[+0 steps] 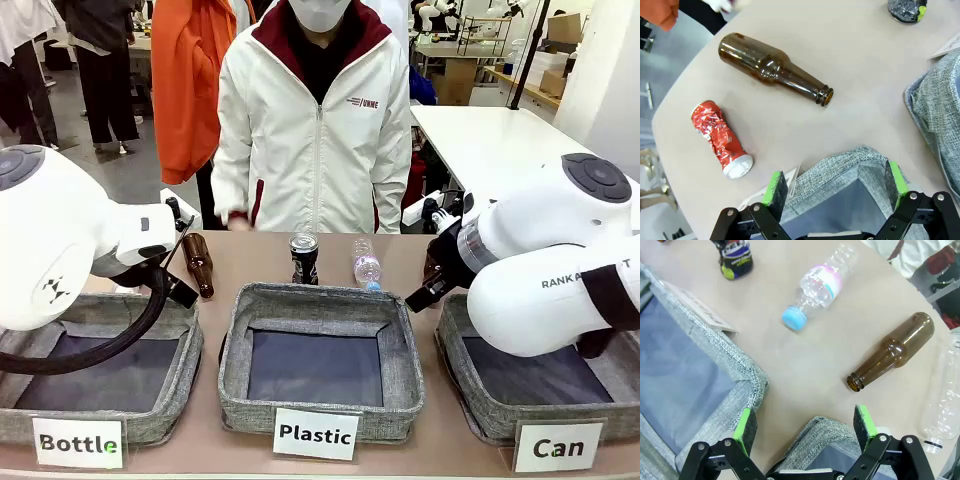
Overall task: Sort the can waste into the basket.
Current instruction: Pick up the can waste from the table and place it in the right Fabric basket.
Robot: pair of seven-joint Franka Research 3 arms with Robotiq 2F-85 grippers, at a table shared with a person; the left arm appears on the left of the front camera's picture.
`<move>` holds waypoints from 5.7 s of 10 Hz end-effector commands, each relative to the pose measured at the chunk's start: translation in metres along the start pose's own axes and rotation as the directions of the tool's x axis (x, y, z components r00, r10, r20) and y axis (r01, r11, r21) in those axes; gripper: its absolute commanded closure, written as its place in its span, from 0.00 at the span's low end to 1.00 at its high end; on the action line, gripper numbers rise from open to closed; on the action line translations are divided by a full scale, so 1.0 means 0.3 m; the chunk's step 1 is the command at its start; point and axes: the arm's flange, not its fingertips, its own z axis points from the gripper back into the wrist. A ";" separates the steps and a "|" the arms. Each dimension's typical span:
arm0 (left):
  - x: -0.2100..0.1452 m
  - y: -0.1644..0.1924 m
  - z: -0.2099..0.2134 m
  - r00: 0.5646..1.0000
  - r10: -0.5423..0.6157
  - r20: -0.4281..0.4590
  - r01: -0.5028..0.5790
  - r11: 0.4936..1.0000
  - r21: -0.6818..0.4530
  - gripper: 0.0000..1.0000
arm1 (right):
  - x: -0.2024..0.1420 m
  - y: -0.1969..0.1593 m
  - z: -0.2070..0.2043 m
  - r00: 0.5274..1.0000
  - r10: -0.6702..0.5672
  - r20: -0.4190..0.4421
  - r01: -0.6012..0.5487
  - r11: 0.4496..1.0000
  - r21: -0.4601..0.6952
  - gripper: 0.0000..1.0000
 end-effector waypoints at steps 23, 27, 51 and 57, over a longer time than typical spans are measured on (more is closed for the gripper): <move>-0.452 0.489 0.599 0.827 0.554 0.099 -0.245 0.512 -0.823 0.00 | -0.482 -0.435 0.650 0.647 -0.762 0.016 0.406 0.362 0.839 0.00; -0.877 0.627 0.542 0.419 0.895 0.151 -0.383 0.326 -0.865 0.00 | -0.831 -0.584 0.585 0.333 -0.943 0.018 0.449 0.175 0.876 0.00; 0.100 0.438 0.295 0.867 0.438 -0.239 -0.491 0.832 -0.256 0.00 | -0.853 -0.796 0.666 0.316 -0.949 -0.017 0.470 0.141 0.871 0.00; 0.153 0.551 0.005 0.636 0.752 -0.171 -0.731 0.659 0.179 0.00 | -0.853 -0.796 0.666 0.316 -0.949 -0.017 0.470 0.141 0.871 0.00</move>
